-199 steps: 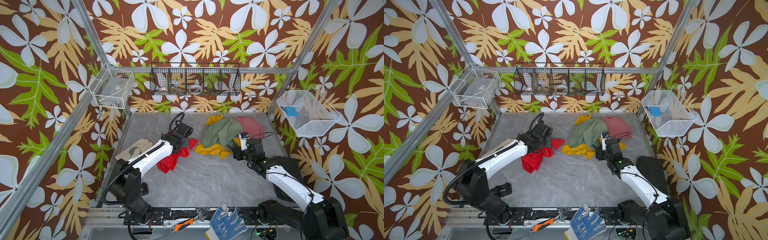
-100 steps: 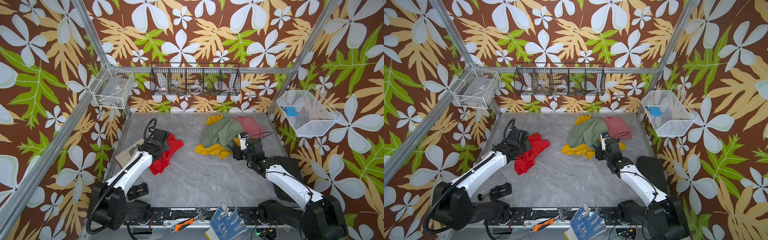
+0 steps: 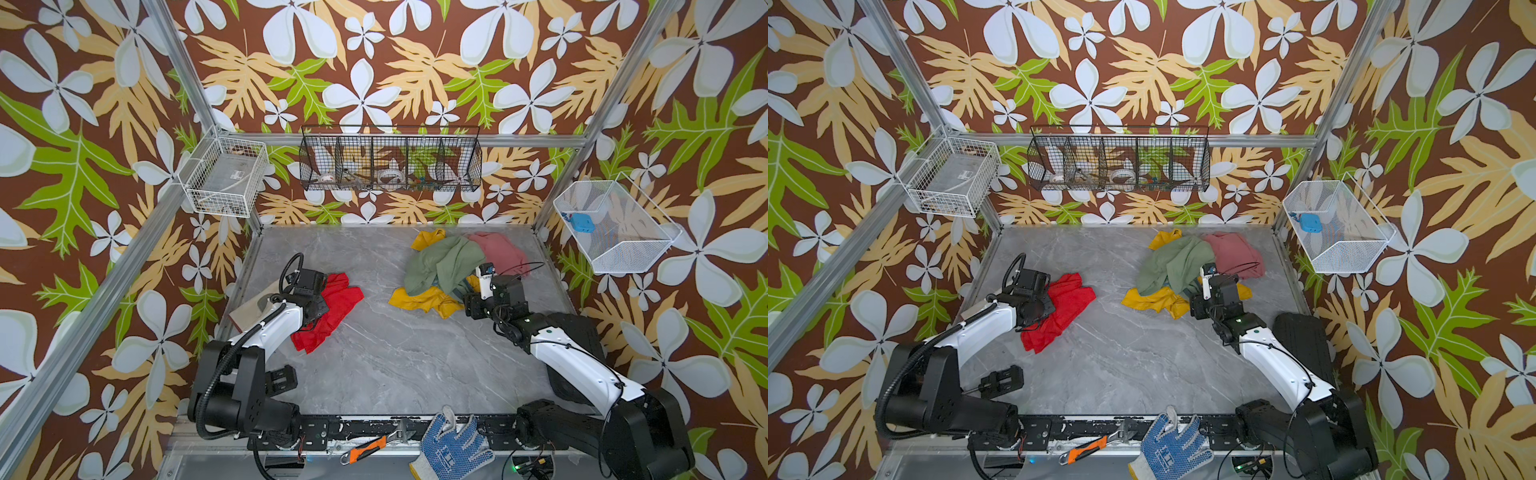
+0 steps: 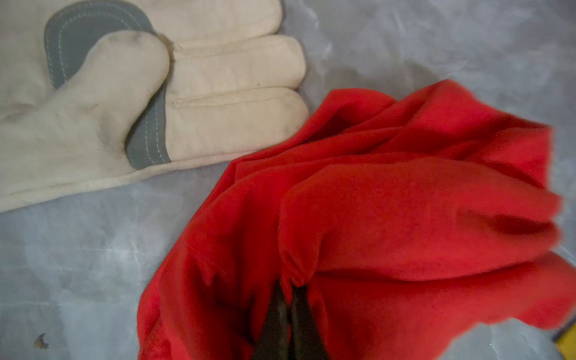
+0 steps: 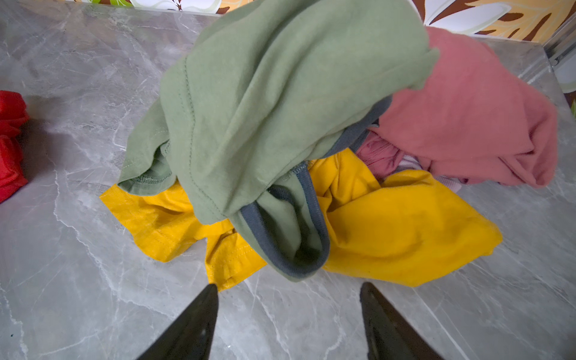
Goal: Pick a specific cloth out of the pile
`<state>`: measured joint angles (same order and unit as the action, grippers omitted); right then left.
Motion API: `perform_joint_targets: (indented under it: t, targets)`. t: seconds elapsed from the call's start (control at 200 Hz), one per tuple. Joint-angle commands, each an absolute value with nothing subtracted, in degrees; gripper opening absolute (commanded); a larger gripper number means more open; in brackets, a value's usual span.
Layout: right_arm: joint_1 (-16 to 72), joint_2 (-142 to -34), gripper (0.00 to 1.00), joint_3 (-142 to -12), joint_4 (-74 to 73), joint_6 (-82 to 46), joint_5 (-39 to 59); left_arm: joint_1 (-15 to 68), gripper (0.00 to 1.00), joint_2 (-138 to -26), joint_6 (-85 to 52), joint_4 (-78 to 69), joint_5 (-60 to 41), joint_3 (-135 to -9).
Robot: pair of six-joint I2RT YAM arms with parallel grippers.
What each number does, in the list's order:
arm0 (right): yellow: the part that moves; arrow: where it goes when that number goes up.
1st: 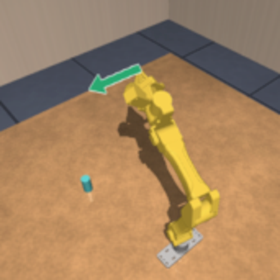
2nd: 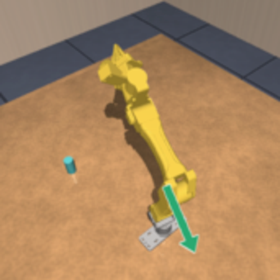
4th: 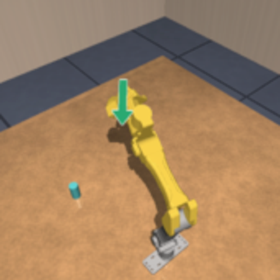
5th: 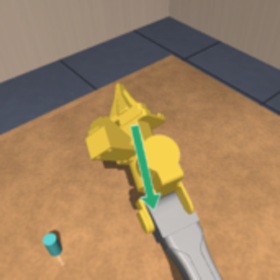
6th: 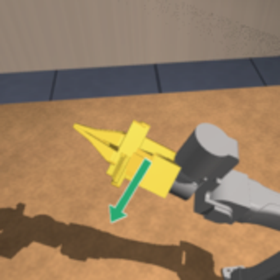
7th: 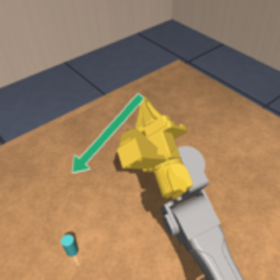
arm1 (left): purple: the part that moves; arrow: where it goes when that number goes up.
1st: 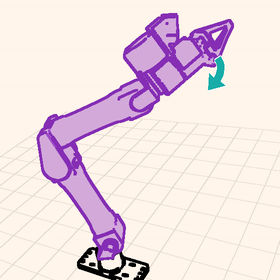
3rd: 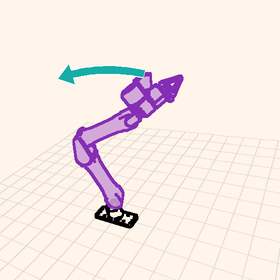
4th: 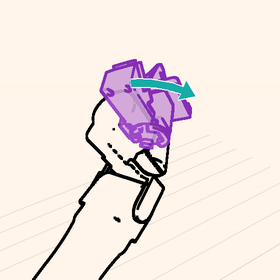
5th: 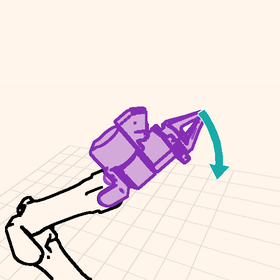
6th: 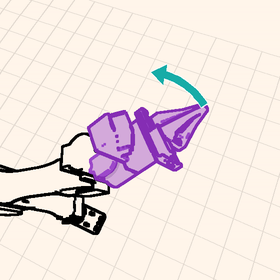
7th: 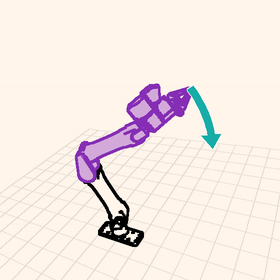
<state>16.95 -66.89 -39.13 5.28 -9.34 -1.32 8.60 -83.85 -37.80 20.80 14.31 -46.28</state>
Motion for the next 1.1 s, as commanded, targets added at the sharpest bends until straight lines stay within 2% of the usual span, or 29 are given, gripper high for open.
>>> perform_joint_targets:
  t: [0.0, 0.04, 0.125, 0.185, 0.25, 0.305, 0.365, 0.591, 0.621, 1.096]
  targets:
    - [17.0, -66.4, 0.71, -39.3, 5.7, -9.1, -1.7, 7.1, 0.0, -86.6, -38.4, 20.4, 14.2, -45.6]
    - [16.9, -66.2, 0.72, -39.1, 5.7, -9.1, -2.0, 7.0, 0.0, -87.8, -38.3, 20.4, 14.2, -45.5]
    - [16.9, -66.2, 0.72, -38.9, 5.6, -9.2, -2.2, 7.1, 0.13, -90.3, -38.1, 20.2, 13.0, -45.5]
    - [17.0, -66.2, 0.72, -38.9, 5.6, -9.2, -2.1, 7.1, 0.26, -91.1, -38.3, 19.8, 11.8, -45.2]
    - [17.0, -66.3, 0.71, -38.9, 5.6, -9.2, -2.2, 7.4, 0.35, -90.5, -38.6, 18.8, 11.0, -44.3]
    - [16.9, -66.4, 0.71, -39.0, 5.7, -9.1, -2.3, 7.4, 0.5, -89.3, -38.8, 18.2, 10.7, -43.7]
    - [16.9, -66.5, 0.71, -39.0, 5.6, -9.1, -2.4, 7.6, 0.6, -88.0, -38.7, 18.3, 10.8, -43.7]
    - [16.9, -67.3, 0.71, -39.6, 5.6, -8.3, -2.5, 8.0, 0.7, -82.9, -37.5, 22.6, 11.8, -44.3]
    - [17.0, -67.5, 0.71, -39.7, 5.5, -8.3, -2.5, 8.0, 0.74, -82.1, -37.4, 23.3, 12.3, -44.3]
    - [17.0, -68.6, 0.71, -40.9, 5.3, -6.9, -1.8, 8.2, 0.75, -71.7, -38.2, 34.1, 17.9, -48.2]
